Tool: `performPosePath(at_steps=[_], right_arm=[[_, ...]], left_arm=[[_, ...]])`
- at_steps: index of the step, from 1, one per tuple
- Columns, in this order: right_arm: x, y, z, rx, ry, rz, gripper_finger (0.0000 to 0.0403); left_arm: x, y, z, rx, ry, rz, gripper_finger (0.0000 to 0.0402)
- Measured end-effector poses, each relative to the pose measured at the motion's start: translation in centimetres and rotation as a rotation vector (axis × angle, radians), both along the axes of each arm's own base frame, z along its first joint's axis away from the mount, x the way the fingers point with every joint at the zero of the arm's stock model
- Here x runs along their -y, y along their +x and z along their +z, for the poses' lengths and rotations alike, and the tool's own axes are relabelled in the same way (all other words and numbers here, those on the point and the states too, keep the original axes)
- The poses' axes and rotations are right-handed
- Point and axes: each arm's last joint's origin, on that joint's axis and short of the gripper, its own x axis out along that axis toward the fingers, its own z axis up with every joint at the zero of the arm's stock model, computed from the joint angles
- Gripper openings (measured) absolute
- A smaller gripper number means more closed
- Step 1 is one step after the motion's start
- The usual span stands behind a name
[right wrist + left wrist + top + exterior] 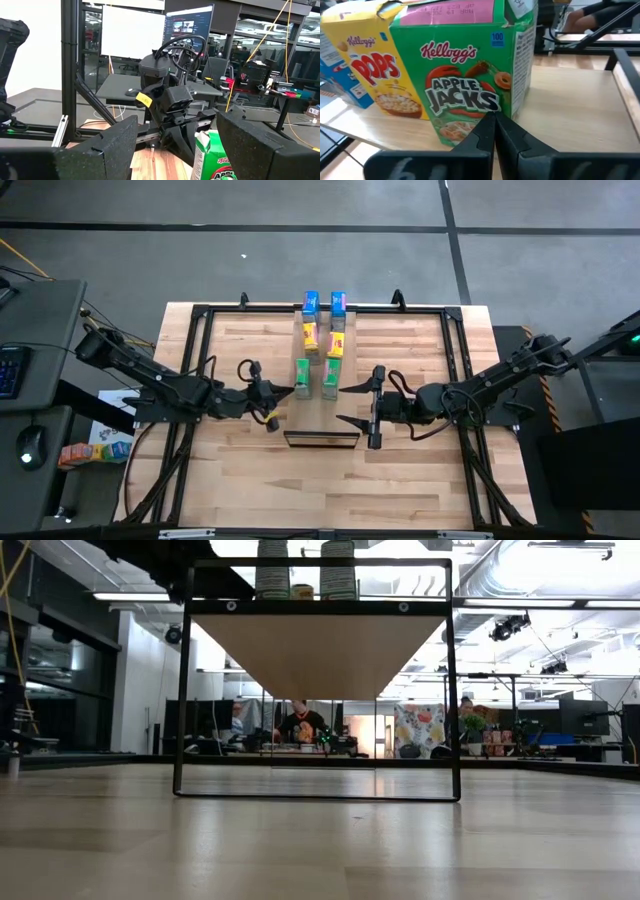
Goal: Stack cereal on shelf
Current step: Put the green cereal box on the shelf, then return to Home Position
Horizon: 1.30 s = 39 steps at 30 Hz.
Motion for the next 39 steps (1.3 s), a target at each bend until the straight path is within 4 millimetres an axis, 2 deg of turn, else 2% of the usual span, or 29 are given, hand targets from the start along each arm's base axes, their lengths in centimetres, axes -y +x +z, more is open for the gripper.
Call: performPosePath(at_steps=[7,14,16,20,26,32,39], right_arm=[[0.0,0.0,0.0,-0.003,-0.001,0.0,0.0268],[0.0,0.0,-0.2,-0.016,-0.007,0.0,0.0268],[0.0,0.0,-0.2,-0.021,-0.009,-0.001,0.0268],[0.0,0.0,-0.2,-0.024,-0.01,0.0,0.0268],[0.4,0.2,-0.2,-0.022,-0.009,-0.016,0.0268],[0.6,0.3,-0.5,-0.048,-0.002,-0.023,0.0268],[0.5,0.2,-0.5,-0.051,-0.002,-0.019,0.0268]], left_arm=[[0.1,-0.3,0.5,0.024,0.007,-0.01,0.0],[1.1,-3.3,2.8,0.067,0.036,-0.108,0.0],[1.1,-4.3,2.5,0.066,0.049,-0.139,0.0],[0.4,-5.7,0.6,0.046,0.06,-0.29,0.0],[-2.4,-6.1,-0.4,0.16,0.016,-0.496,0.0],[-5.4,-6.5,-0.9,0.179,-0.019,-0.476,0.0],[-6.4,-8.3,-2.9,0.202,-0.088,-0.421,0.0]])
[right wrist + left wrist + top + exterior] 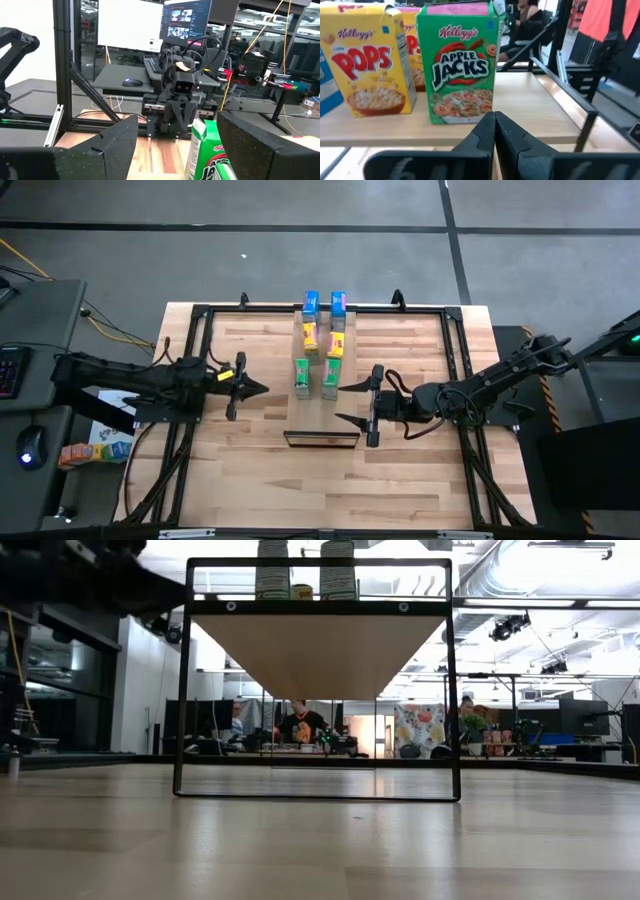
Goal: Stack cereal on shelf
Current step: Return to Home Position
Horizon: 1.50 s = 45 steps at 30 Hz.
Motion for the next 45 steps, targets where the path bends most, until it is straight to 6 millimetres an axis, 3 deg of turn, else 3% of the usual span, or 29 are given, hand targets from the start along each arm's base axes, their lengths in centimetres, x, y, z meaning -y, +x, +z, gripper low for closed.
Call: performPosePath(at_steps=[19,30,36,45], right_arm=[[0.2,-0.4,0.3,-0.009,-0.005,0.005,0.0268],[0.4,-0.9,0.9,0.002,0.048,0.008,0.0268],[0.4,-1.0,0.7,-0.025,0.037,0.008,0.0268],[0.4,-1.8,1.2,-0.031,0.055,0.02,0.0268]], left_arm=[[0.9,-3.0,-3.7,0.084,-0.046,-0.073,0.0],[0.9,-3.4,-4.0,0.106,-0.072,-0.073,0.0],[0.9,-3.4,-4.7,0.022,-0.108,-0.071,0.0],[1.0,-4.1,-4.0,0.079,-0.081,-0.13,0.0]])
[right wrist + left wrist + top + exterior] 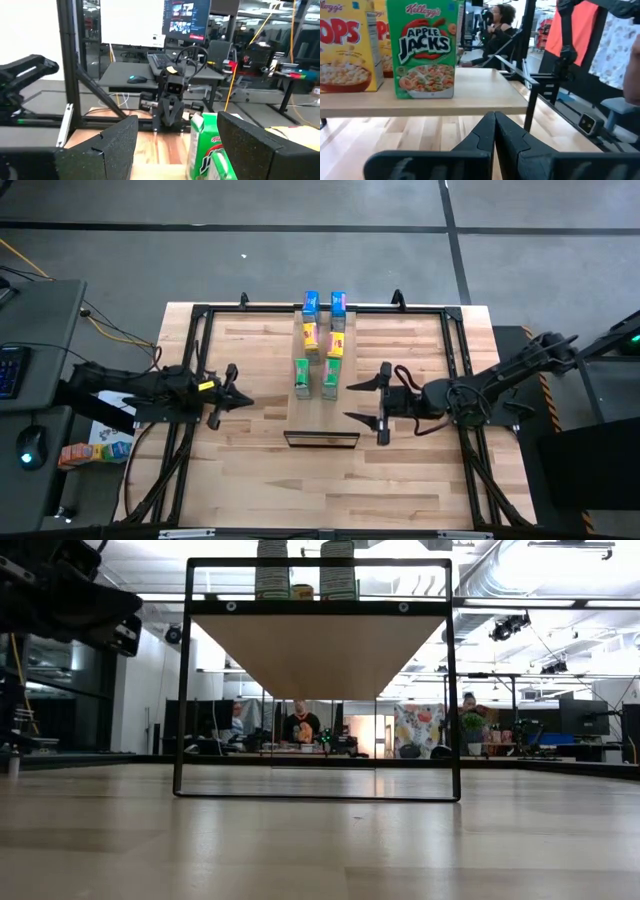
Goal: Stack cereal on shelf
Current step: Return to Home Position
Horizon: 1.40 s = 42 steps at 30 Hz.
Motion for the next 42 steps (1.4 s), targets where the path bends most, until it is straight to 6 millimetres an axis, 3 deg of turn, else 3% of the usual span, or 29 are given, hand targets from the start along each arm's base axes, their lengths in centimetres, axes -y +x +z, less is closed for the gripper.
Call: performPosePath(at_steps=[4,8,16,20,25,28,35,42], right_arm=[[-0.3,-1.0,0.4,-0.021,-0.004,0.024,0.0268],[-0.6,-1.7,0.7,-0.029,-0.012,0.047,0.0268],[-0.2,-2.9,0.9,-0.085,-0.003,0.055,0.0253],[0.3,-3.5,0.6,-0.145,-0.013,0.036,0.0183],[0.9,-4.2,0.1,-0.232,-0.013,0.003,0.003],[1.3,-4.4,-0.3,-0.278,0.001,-0.016,0.0019],[3.7,-4.7,-5.5,-0.255,0.002,-0.019,0.0003],[7.9,-8.9,-9.3,-0.096,0.15,0.007,0.0002]], left_arm=[[-0.1,-0.7,-0.4,-0.037,-0.017,0.006,0.0],[-0.2,-1.2,0.0,0.033,-0.008,0.019,0.0],[-0.4,-1.0,-0.3,0.006,0.009,0.089,0.0],[-0.4,-1.0,-0.4,0.002,0.01,0.089,0.0],[-0.4,-1.0,-0.3,0.004,0.01,0.088,0.0001],[-0.4,-1.0,-0.3,0.004,0.01,0.088,0.0001],[-0.4,-1.0,-0.3,0.004,0.01,0.088,0.0001],[-0.4,-1.0,-0.3,0.004,0.011,0.088,0.0001]])
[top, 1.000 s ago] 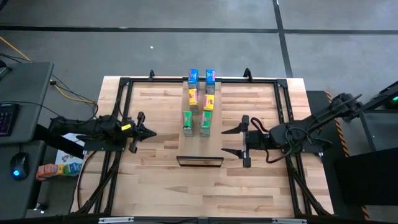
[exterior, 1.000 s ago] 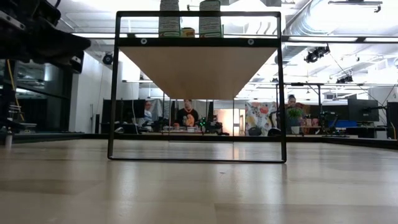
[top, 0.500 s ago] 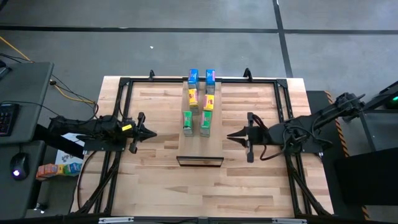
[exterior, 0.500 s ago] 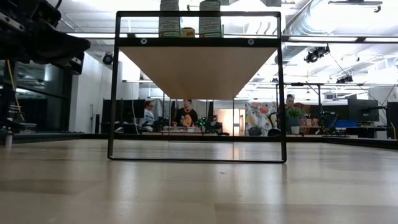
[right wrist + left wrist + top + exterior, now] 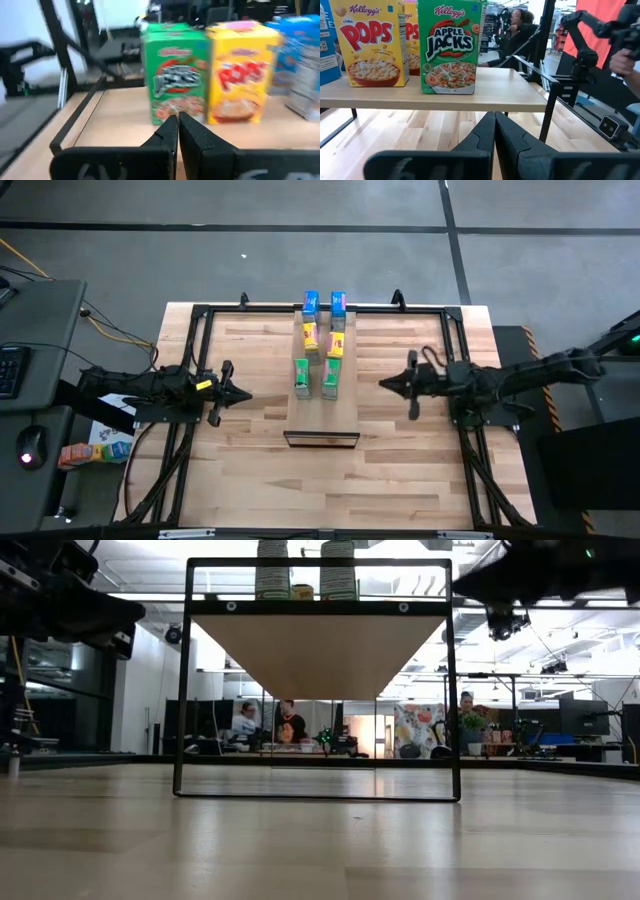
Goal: Stack cereal on shelf
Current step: Return to Home Position
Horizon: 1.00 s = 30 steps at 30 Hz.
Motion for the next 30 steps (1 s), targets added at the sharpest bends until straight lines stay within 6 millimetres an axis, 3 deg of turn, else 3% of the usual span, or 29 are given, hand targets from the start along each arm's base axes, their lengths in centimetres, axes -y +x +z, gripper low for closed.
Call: performPosePath(at_steps=[8,12,18,30], right_arm=[[1.2,-4.1,-3.4,0.135,0.061,0.042,0.0],[1.2,-5.3,-3.8,0.214,0.071,0.06,0.0],[1.2,-6.2,-4.3,0.287,0.059,0.103,0.0],[1.3,-6.5,-4.7,0.252,0.004,0.068,0.0]], left_arm=[[0.0,0.0,0.0,0.0,0.0,0.001,0.0001],[0.0,0.0,0.0,0.0,0.0,0.0,0.0001],[0.0,0.0,0.0,0.0,0.0,0.0,0.0001],[0.0,0.0,0.0,0.0,0.0,0.001,0.0001]])
